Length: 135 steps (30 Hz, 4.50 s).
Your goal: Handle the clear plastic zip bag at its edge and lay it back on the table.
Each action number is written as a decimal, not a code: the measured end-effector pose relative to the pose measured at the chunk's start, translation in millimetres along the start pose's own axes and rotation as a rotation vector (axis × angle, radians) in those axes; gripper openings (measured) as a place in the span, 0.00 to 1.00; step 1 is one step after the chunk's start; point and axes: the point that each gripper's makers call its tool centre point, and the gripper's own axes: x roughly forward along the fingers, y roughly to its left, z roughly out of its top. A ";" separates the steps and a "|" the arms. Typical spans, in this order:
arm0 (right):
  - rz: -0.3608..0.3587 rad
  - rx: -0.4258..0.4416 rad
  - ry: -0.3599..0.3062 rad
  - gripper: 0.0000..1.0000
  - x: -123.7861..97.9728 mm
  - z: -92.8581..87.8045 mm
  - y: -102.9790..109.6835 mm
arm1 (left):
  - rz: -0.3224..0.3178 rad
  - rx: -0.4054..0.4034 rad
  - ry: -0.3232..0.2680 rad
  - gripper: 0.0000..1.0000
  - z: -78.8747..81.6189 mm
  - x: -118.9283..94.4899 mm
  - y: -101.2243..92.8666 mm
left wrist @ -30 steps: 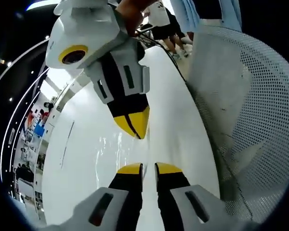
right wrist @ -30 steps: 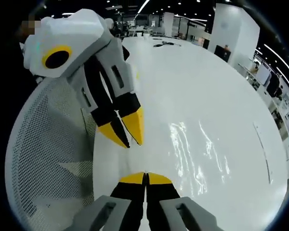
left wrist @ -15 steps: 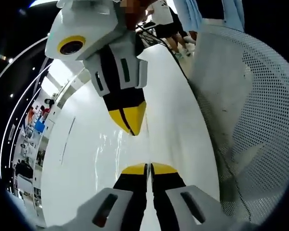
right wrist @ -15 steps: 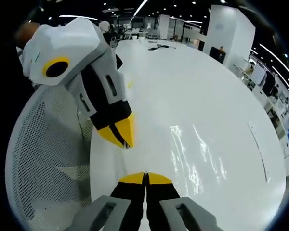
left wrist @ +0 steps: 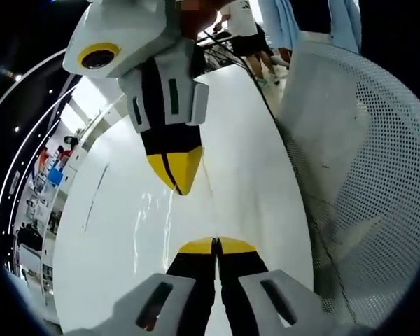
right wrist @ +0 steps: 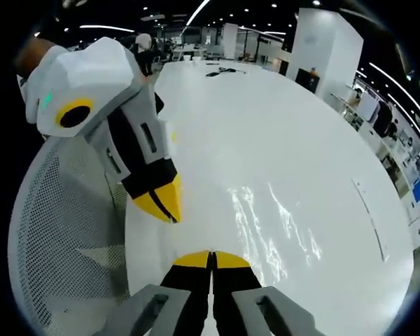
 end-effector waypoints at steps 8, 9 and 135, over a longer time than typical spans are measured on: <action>-0.038 -0.002 -0.015 0.00 -0.5 2.6 -8.6 | -0.005 -0.003 0.005 0.00 -2.1 0.5 0.8; -0.045 -0.003 -0.018 0.00 -0.7 3.0 -10.1 | -0.004 -0.004 0.004 0.00 -1.6 0.2 1.2; -0.425 -0.030 -0.108 0.00 -9.1 17.5 -62.7 | 0.172 -0.012 0.005 0.14 -1.8 -7.8 49.4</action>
